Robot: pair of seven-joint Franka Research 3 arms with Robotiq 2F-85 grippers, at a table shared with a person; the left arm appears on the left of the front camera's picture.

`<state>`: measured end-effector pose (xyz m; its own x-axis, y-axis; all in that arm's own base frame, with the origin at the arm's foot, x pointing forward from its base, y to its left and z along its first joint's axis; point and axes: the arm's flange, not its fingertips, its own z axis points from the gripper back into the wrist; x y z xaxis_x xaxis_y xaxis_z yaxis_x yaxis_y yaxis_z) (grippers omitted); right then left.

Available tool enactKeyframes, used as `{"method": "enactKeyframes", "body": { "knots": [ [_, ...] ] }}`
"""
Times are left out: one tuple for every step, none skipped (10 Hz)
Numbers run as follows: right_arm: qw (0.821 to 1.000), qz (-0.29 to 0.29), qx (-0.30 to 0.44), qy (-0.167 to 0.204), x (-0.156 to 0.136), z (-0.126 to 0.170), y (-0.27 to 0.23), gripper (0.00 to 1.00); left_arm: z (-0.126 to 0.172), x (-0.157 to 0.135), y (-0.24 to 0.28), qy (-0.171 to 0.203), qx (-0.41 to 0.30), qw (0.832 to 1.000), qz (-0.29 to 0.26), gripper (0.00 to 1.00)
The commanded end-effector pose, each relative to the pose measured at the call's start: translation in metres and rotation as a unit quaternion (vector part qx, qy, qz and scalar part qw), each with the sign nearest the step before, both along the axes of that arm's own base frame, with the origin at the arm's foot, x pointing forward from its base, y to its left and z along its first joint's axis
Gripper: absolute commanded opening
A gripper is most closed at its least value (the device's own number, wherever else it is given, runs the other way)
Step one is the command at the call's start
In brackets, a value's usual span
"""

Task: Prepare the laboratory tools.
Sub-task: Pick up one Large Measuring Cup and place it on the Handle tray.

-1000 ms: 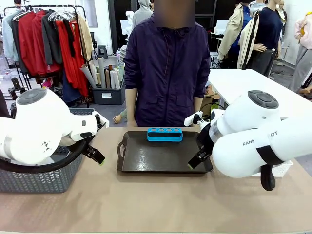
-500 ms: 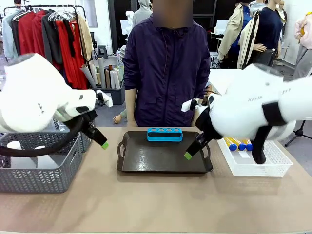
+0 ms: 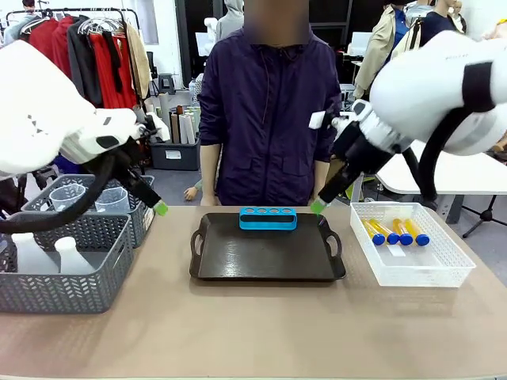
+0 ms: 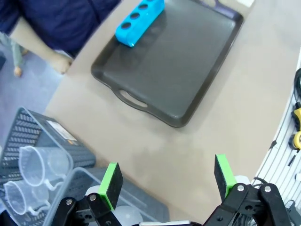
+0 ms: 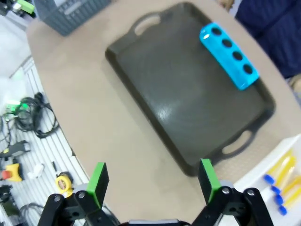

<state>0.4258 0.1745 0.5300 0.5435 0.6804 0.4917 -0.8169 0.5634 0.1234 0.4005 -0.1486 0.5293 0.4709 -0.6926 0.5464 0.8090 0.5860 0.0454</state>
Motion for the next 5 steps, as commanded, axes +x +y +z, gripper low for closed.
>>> {"method": "enactKeyframes", "body": {
  "knots": [
    [0.999,0.024,0.042,-0.026,0.008,0.019,-0.010,1.00,0.021,0.001,0.015,-0.019,-0.033,0.999,-0.019,1.00],
    [0.996,0.039,0.057,-0.054,0.008,0.031,-0.017,1.00,0.032,-0.002,0.019,-0.031,-0.044,0.998,-0.020,1.00],
    [0.994,0.030,0.067,-0.079,0.011,0.044,-0.025,1.00,0.047,-0.001,0.023,-0.048,-0.051,0.997,-0.011,1.00],
    [0.993,0.030,0.072,-0.094,0.011,0.052,-0.029,1.00,0.059,0.002,0.023,-0.057,-0.050,0.997,-0.006,1.00],
    [0.990,0.027,0.077,-0.117,0.011,0.062,-0.032,1.00,0.072,0.004,0.023,-0.067,-0.042,0.997,-0.006,1.00]
  ]
}}
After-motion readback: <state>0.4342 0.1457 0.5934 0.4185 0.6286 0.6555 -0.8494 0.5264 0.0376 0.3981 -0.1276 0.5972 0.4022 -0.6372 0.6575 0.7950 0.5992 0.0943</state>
